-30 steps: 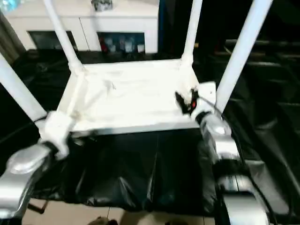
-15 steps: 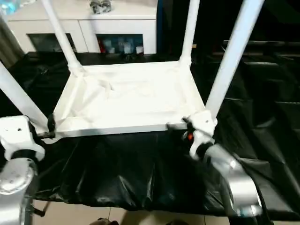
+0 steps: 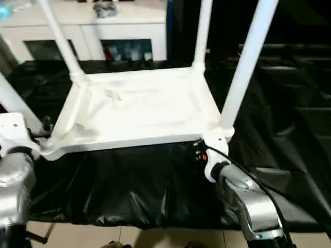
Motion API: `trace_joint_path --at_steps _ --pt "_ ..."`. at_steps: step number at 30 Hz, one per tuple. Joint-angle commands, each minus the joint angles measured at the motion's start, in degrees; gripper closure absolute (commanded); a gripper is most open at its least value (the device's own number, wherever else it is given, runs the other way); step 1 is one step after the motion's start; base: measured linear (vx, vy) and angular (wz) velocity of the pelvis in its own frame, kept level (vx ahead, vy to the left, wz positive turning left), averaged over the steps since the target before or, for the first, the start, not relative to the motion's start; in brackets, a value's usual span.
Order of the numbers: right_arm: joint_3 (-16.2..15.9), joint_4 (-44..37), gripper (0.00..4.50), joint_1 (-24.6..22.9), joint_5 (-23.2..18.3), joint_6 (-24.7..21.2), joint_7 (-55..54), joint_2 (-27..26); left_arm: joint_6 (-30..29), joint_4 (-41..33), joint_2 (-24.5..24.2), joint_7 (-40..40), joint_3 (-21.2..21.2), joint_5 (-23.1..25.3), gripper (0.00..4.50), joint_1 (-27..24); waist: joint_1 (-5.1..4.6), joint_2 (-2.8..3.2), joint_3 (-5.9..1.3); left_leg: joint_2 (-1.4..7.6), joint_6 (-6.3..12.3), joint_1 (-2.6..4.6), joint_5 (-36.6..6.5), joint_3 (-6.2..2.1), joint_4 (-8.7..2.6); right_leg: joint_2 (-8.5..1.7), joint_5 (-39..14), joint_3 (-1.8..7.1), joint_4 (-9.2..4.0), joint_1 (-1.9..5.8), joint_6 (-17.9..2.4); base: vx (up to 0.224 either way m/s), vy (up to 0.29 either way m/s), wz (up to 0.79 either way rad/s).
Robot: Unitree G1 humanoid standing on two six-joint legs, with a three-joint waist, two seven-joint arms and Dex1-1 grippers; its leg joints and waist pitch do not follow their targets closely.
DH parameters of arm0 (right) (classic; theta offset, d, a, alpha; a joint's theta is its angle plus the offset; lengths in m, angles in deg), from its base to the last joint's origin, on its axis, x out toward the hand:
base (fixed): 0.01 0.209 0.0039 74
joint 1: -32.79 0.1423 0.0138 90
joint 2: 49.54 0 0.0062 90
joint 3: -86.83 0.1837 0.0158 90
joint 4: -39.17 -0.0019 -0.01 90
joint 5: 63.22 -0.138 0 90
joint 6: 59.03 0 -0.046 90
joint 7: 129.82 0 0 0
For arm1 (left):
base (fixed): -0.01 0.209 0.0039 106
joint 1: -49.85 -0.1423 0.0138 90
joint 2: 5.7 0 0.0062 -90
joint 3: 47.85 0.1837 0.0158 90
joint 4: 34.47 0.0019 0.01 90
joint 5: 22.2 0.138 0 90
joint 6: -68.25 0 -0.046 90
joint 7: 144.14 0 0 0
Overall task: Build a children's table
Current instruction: Rotate table base
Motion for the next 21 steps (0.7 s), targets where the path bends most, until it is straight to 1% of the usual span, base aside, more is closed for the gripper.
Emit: trace_joint_path --at_steps 1,2,3,4,5,6,7,8,9,10,11,12,13,14,15,16,17,18,19,20,21 --pt "-0.5 1.1 1.40 1.3 0.8 -0.4 -0.4 -0.5 0.4 3.0 -1.1 -5.3 -1.2 -3.4 0.02 2.1 -0.01 0.02 -3.08 0.41 -0.25 1.19 -29.1 -0.50 -4.88 -1.50 -26.5 0.65 -4.75 1.39 -4.3 0.000 0.000 0.00" --pt "-0.6 2.1 1.40 1.9 0.8 0.0 -0.3 -0.8 1.2 4.9 -1.9 -9.5 -0.8 -5.5 0.02 3.0 0.03 -0.12 -3.09 0.37 -0.13 1.20 -28.9 -0.40 -4.87 -1.55 -26.2 0.73 -4.80 1.37 -4.5 0.000 0.000 0.00" --pt "-0.6 2.6 1.40 2.2 0.9 0.3 -0.2 -0.9 1.7 6.2 -2.4 -12.0 -0.5 -6.7 0.02 3.5 0.16 -0.09 -3.23 0.31 -0.12 1.28 -28.6 -0.32 -4.78 -1.71 -25.9 0.85 -4.70 1.34 -4.9 0.000 0.000 0.00" --pt "-0.7 4.1 1.40 3.0 1.3 1.1 -0.1 -1.2 2.3 6.9 -3.1 -17.2 -0.1 -9.3 0.02 3.6 0.41 -0.21 -3.44 0.38 -0.21 1.12 -27.4 -0.24 -4.83 -1.97 -23.7 1.10 -4.25 1.51 -6.5 0.000 0.000 0.00" --pt "-0.7 4.6 1.40 3.2 1.3 1.3 -0.1 -1.3 2.4 6.8 -3.2 -18.8 -0.1 -10.2 0.02 3.5 0.34 -0.12 -3.41 0.52 -0.32 0.93 -27.1 -0.14 -4.98 -1.88 -22.6 1.16 -4.03 1.62 -6.9 0.000 0.000 0.00" --pt "-0.7 4.6 1.40 3.2 1.3 1.3 -0.1 -1.3 2.4 6.8 -3.2 -18.8 -0.1 -10.2 0.02 3.5 0.61 -0.09 -3.45 0.69 -0.38 1.22 -26.5 0.05 -4.92 -1.84 -21.0 1.32 -3.87 1.51 -7.6 0.000 0.000 0.00" --pt "-0.6 5.5 1.40 3.8 1.3 1.8 0.1 -1.6 2.1 7.2 -3.5 -22.2 0.1 -11.9 0.02 3.5 0.72 -0.38 -3.44 0.76 -0.20 1.31 -26.2 0.20 -4.86 -1.84 -20.6 1.40 -3.90 1.44 -7.9 0.000 0.000 0.00" --pt "0.0 8.7 1.40 5.6 1.3 3.1 -0.2 -2.8 0.9 7.7 -4.9 -30.7 1.0 -15.5 0.02 3.0 1.20 -0.42 -3.50 0.72 0.00 1.55 -25.5 0.50 -4.68 -1.94 -21.0 1.53 -3.91 1.21 -8.3 0.000 0.000 0.00" --pt "0.2 9.6 1.40 6.2 1.3 3.4 -0.2 -3.2 0.4 7.6 -5.3 -33.2 1.4 -16.6 0.02 2.8 1.45 -0.80 -3.68 0.56 0.06 1.48 -24.5 0.61 -4.57 -2.19 -22.1 1.67 -3.67 1.09 -8.9 0.000 0.000 0.00" --pt "0.3 10.6 1.40 6.7 1.3 3.7 -0.3 -3.4 -0.2 7.4 -5.8 -35.7 1.7 -17.7 0.02 2.5 1.72 -0.47 -3.51 0.80 -0.20 1.50 -24.4 0.62 -4.71 -2.09 -22.5 1.74 -3.58 0.97 -8.9 0.000 0.000 0.00" --pt "0.3 12.8 1.40 8.0 1.4 4.3 -0.2 -3.8 -1.2 6.6 -7.2 -41.7 3.2 -19.4 0.02 1.6 1.92 -0.84 -3.47 0.92 -0.28 1.74 -24.5 0.79 -4.68 -2.00 -22.5 1.82 -3.71 0.77 -8.8 0.000 0.000 0.00" --pt "0.2 13.5 1.40 8.4 1.4 4.5 -0.2 -3.9 -1.6 6.2 -7.8 -43.5 3.8 -19.9 0.02 1.2 2.30 -0.73 -3.55 0.94 -0.56 1.84 -24.1 0.86 -4.63 -2.09 -22.1 2.10 -3.34 0.67 -9.1 0.000 0.000 0.00" --pt "-0.1 15.3 1.40 9.3 1.8 4.9 0.0 -4.0 -2.7 5.7 -9.0 -47.8 4.9 -21.3 0.02 0.6 2.50 -0.71 -3.49 1.03 -0.98 2.01 -24.5 0.99 -4.68 -2.01 -22.1 2.24 -3.19 0.45 -9.2 0.000 0.000 0.00" --pt "-0.4 17.3 1.40 10.4 2.2 5.6 0.3 -4.2 -4.9 4.2 -11.0 -53.4 6.5 -23.4 0.02 -0.6 2.59 -0.81 -3.52 1.11 -1.17 2.13 -24.6 1.04 -4.79 -1.97 -21.9 2.27 -3.18 0.51 -9.3 0.000 0.000 0.00" --pt "-0.5 18.6 1.40 11.2 2.5 6.1 0.5 -4.4 -6.4 3.4 -12.4 -57.1 7.6 -24.9 0.02 -1.3 2.51 -0.82 -3.72 1.08 -1.43 1.62 -23.3 0.91 -4.93 -2.05 -20.0 2.29 -2.55 1.07 -9.8 0.000 0.000 0.00" --pt "-0.8 20.0 1.40 12.1 2.9 6.6 0.7 -4.7 -8.7 1.6 -13.9 -60.6 8.9 -26.7 0.02 -2.3 2.49 -0.74 -3.71 1.18 -1.55 1.49 -22.3 0.95 -5.05 -1.91 -18.4 2.28 -2.23 1.18 -10.2 0.000 0.000 0.00" --pt "-0.9 20.9 1.40 12.7 3.1 7.0 0.8 -4.8 -10.0 0.6 -14.8 -62.8 9.7 -27.7 0.02 -2.9 2.42 -0.76 -3.63 1.21 -1.52 1.48 -22.3 1.00 -5.15 -1.81 -17.9 2.26 -2.28 1.28 -10.3 0.000 0.000 0.00" --pt "-1.0 21.6 1.40 13.3 3.2 7.3 0.9 -5.1 -11.9 -1.2 -15.7 -64.5 10.8 -28.9 0.02 -3.6 2.48 -0.72 -3.68 1.22 -1.61 1.71 -22.4 1.13 -5.03 -1.80 -17.4 2.32 -2.26 1.15 -10.6 0.000 0.000 0.00" --pt "-1.0 21.8 1.40 13.5 3.3 7.5 1.0 -5.2 -12.5 -1.7 -15.9 -65.0 11.1 -29.3 0.02 -3.8 2.27 -0.69 -3.70 1.14 -1.58 1.39 -21.4 1.15 -5.11 -1.75 -15.8 2.33 -2.03 1.62 -11.1 0.000 0.000 0.00" --pt "-1.1 22.4 1.40 13.9 3.4 7.8 1.1 -5.3 -13.8 -2.8 -16.3 -66.0 11.7 -30.2 0.02 -4.2 2.30 -0.77 -3.84 1.16 -1.57 1.44 -20.8 1.19 -5.00 -1.87 -15.0 2.35 -1.80 1.73 -11.3 0.000 0.000 0.00" --pt "-1.3 23.2 1.40 14.5 3.5 8.3 1.4 -5.6 -16.7 -5.8 -16.9 -67.8 12.7 -32.6 0.02 -5.1 2.15 -0.78 -3.83 1.12 -1.28 1.40 -20.1 1.26 -4.96 -1.85 -14.5 2.37 -1.73 1.79 -11.6 0.000 0.000 0.00"
